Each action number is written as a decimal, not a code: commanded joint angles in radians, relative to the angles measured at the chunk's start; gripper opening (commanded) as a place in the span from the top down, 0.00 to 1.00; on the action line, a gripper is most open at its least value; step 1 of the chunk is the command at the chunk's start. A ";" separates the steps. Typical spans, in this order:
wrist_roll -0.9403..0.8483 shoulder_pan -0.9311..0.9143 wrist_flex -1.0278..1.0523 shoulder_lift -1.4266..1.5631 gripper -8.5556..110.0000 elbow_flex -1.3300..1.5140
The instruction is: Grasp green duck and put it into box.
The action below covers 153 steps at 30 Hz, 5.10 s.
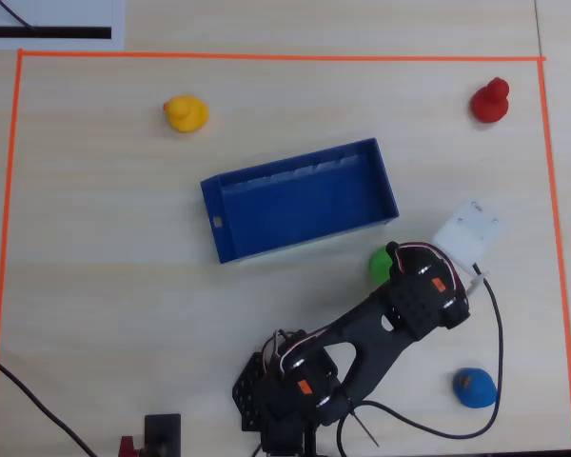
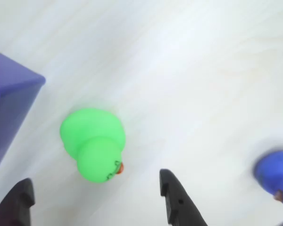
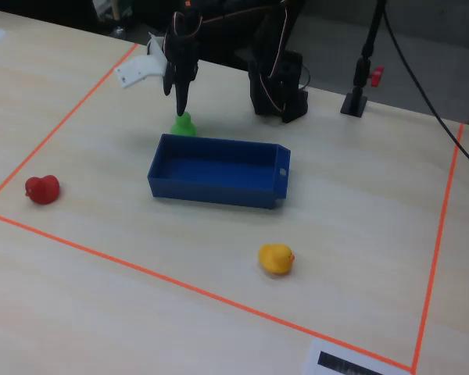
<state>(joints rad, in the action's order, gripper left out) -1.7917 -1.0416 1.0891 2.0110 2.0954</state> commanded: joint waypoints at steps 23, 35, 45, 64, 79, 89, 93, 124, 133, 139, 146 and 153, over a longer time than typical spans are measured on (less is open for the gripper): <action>-0.003 0.083 0.109 -0.264 0.60 -0.129; -0.075 0.032 0.061 -0.365 0.60 -0.178; -0.083 0.018 0.044 -0.411 0.84 -0.212; 0.124 0.094 0.032 -0.279 0.93 -0.448; 0.328 0.503 0.149 0.021 0.92 -0.333; 0.298 0.591 -0.026 0.193 0.91 0.060; 0.307 0.630 -0.064 0.192 0.91 0.086; 0.419 0.667 -0.077 0.153 0.82 -0.038; 0.419 0.756 0.252 0.692 0.93 0.114; 0.391 0.865 0.391 0.962 0.93 0.353; 0.393 0.982 0.382 1.051 0.93 0.551; 0.385 1.083 0.204 1.126 0.93 0.762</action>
<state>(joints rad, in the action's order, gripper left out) -1.3929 0.0169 1.3790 3.1063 2.7964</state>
